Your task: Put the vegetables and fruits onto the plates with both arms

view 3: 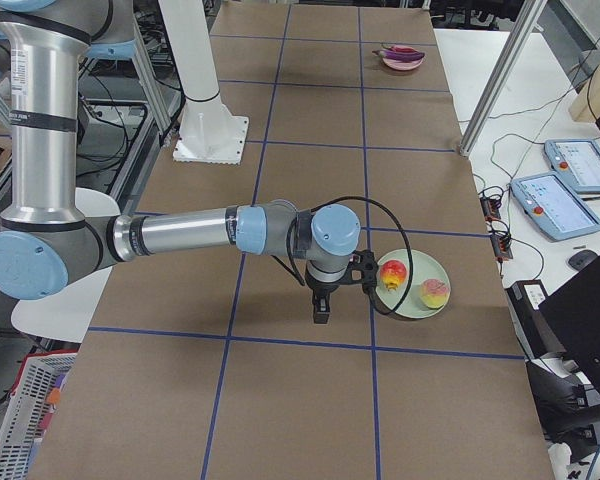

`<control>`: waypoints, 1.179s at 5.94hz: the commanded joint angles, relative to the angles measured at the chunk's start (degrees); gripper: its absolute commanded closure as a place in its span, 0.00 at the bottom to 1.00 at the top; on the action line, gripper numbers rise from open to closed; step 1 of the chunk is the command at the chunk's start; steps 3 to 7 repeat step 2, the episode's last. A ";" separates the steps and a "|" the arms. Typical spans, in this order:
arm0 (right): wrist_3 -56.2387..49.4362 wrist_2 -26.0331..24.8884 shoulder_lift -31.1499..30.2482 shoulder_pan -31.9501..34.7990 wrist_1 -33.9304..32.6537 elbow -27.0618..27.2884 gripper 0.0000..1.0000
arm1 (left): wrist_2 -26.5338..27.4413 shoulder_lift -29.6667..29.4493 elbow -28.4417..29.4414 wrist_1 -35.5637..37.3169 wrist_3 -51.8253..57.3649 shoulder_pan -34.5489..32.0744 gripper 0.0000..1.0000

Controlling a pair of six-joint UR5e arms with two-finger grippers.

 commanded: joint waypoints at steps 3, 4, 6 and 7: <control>0.00 0.00 0.08 0.00 0.02 0.00 0.00 | 0.03 -0.25 -0.09 0.09 -0.12 0.00 0.00; 0.00 0.00 0.08 0.00 0.02 0.00 0.00 | 0.03 -0.25 -0.09 0.09 -0.12 0.00 0.00; 0.00 0.00 0.08 0.00 0.02 0.00 0.00 | 0.03 -0.25 -0.09 0.09 -0.12 0.00 0.00; 0.00 0.00 0.08 0.00 0.02 0.00 0.00 | 0.03 -0.25 -0.09 0.09 -0.12 0.00 0.00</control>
